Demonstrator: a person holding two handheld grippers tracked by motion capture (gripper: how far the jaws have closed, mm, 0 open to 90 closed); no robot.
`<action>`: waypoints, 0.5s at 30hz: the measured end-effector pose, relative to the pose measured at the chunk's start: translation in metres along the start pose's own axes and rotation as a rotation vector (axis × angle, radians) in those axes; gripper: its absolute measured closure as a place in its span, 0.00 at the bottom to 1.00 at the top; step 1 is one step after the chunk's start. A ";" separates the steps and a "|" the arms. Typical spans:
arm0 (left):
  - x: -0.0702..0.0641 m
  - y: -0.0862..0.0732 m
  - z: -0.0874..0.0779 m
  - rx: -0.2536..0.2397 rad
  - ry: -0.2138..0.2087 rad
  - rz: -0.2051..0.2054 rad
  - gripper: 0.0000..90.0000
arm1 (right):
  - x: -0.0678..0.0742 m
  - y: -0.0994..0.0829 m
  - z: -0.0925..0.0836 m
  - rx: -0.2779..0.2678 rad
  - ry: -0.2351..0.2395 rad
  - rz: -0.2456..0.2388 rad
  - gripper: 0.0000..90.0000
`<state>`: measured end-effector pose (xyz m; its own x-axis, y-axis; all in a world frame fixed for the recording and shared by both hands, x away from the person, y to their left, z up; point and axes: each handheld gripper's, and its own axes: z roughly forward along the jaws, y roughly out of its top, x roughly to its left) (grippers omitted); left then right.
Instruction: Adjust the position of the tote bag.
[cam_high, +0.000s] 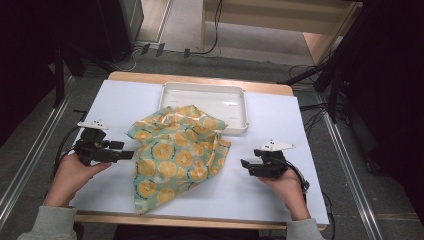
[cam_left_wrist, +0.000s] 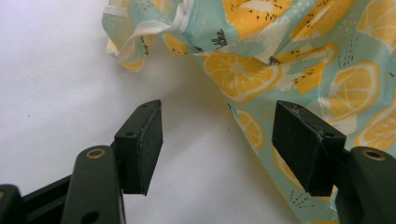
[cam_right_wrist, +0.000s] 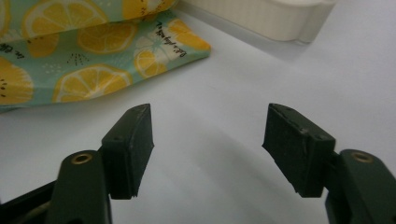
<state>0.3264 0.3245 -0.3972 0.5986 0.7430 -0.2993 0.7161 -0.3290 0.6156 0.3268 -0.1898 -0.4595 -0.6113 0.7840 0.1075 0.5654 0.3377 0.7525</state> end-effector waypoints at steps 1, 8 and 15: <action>0.001 0.001 0.000 0.005 -0.008 -0.018 0.38 | 0.000 0.001 -0.002 -0.006 0.005 0.008 0.47; 0.001 0.003 0.001 0.004 -0.013 -0.004 0.38 | 0.004 0.004 -0.008 -0.035 0.040 0.007 0.61; 0.003 0.005 -0.003 -0.023 -0.021 -0.004 0.38 | 0.009 0.005 -0.009 -0.044 0.060 0.020 0.63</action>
<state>0.3309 0.3268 -0.3932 0.6032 0.7321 -0.3166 0.7103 -0.3125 0.6307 0.3194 -0.1858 -0.4492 -0.6333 0.7570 0.1606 0.5536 0.2983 0.7775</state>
